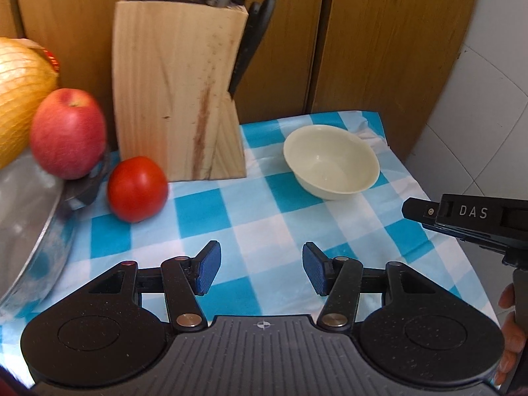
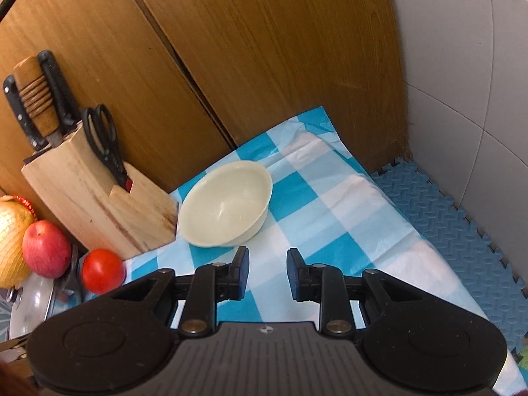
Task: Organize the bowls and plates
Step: 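Reach both grippers toward the rim of the last cream bowl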
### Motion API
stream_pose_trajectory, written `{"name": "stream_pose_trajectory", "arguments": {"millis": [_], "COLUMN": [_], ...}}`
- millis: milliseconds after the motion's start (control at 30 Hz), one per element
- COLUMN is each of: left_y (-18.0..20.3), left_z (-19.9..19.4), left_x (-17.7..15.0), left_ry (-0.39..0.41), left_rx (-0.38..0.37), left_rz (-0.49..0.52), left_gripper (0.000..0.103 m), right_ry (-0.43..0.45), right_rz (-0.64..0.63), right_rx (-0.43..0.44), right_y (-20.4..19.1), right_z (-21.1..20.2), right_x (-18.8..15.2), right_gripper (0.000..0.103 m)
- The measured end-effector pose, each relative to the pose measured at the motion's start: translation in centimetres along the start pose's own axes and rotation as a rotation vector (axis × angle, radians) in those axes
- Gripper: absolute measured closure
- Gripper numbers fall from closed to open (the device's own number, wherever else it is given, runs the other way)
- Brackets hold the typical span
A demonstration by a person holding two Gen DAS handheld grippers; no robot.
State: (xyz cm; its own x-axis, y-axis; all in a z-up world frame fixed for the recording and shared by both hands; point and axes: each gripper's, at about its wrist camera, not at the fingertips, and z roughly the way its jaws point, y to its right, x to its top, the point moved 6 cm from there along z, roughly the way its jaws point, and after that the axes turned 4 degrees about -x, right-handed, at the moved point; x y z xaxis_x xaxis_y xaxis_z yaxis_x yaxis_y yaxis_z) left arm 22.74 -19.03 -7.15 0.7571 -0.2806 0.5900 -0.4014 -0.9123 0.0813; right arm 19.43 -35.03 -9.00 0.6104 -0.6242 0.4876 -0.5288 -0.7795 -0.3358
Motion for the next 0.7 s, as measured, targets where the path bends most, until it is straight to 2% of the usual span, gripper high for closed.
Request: {"name": "stream_pose_trajectory", "arguments": {"millis": [500,700], "left_y": [2.5,2.9], "left_z": [4.7,6.2], "left_x": [4.2,5.3], "left_ry": [-0.018,-0.013], "left_rx": [0.028,0.031], "left_rz": [0.005,-0.004], "left_gripper": [0.040,0.040], "right_ry": [0.010,0.002], "right_rz": [0.047,0.058], "right_rx": [0.000,0.032], "right_y": [1.4,1.0], "right_z": [3.6,5.1], "right_x": [3.3,3.9], "right_gripper": [0.079,0.079]}}
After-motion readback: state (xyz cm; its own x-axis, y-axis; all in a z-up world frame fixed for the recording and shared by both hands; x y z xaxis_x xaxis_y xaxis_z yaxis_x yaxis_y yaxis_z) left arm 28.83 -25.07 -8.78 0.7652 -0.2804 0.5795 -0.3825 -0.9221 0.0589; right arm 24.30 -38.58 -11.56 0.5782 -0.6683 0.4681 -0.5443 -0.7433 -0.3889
